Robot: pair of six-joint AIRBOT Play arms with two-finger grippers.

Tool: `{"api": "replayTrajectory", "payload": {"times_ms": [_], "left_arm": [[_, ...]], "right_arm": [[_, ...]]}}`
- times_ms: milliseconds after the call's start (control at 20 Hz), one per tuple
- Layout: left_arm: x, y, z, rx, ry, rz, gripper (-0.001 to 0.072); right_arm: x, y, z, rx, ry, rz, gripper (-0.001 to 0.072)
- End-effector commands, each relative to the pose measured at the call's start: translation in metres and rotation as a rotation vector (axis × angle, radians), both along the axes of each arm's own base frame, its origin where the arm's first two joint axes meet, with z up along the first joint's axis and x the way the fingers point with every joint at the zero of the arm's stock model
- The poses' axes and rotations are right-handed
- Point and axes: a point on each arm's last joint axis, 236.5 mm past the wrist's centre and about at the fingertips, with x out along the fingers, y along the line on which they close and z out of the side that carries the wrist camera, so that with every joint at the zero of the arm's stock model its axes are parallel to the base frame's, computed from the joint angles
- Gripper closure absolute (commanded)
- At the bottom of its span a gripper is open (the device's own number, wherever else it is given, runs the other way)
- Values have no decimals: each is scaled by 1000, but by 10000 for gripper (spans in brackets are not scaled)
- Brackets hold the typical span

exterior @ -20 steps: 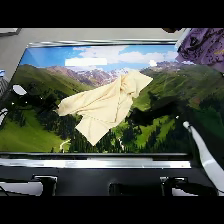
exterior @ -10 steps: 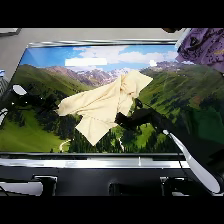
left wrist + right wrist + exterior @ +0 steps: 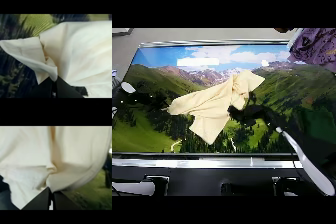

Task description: Fold the clothes and pants, and hang the long-sleeved shirts on hangers.

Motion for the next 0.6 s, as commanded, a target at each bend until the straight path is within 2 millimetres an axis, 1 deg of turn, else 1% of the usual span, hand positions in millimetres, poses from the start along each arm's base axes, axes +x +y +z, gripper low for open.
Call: {"api": "replayTrajectory", "payload": {"times_ms": [0,50,100,150,200,250,300,350,400,450,500,550], "left_arm": [[12,13,51,19,-78,-52,691],[20,21,83,37,-138,-64,691],[25,28,116,56,-199,-68,691],[27,36,154,79,-267,-67,691],[25,42,191,102,-328,-66,691],[17,47,230,128,-391,-65,691],[5,51,264,154,-443,-65,691],[-12,51,298,183,-499,-66,691],[-31,51,329,213,-555,-62,691],[-49,49,355,241,-611,-55,691],[-68,46,379,265,-666,-41,691],[-89,42,401,292,-722,-31,691]], "right_arm": [[45,-31,106,7,-229,-3,687],[57,-47,154,4,-321,-14,687],[64,-67,212,-1,-430,-30,687],[63,-87,272,-6,-542,-51,687],[54,-105,328,-11,-646,-70,687],[39,-123,382,-22,-751,-91,687],[17,-138,432,-40,-852,-110,686],[-12,-151,479,-57,-951,-127,686],[-45,-162,518,-81,-1039,-141,686],[-76,-168,546,-103,-1109,-154,686],[-108,-173,571,-131,-1179,-163,686],[-136,-177,588,-152,-1233,-173,686]]}}
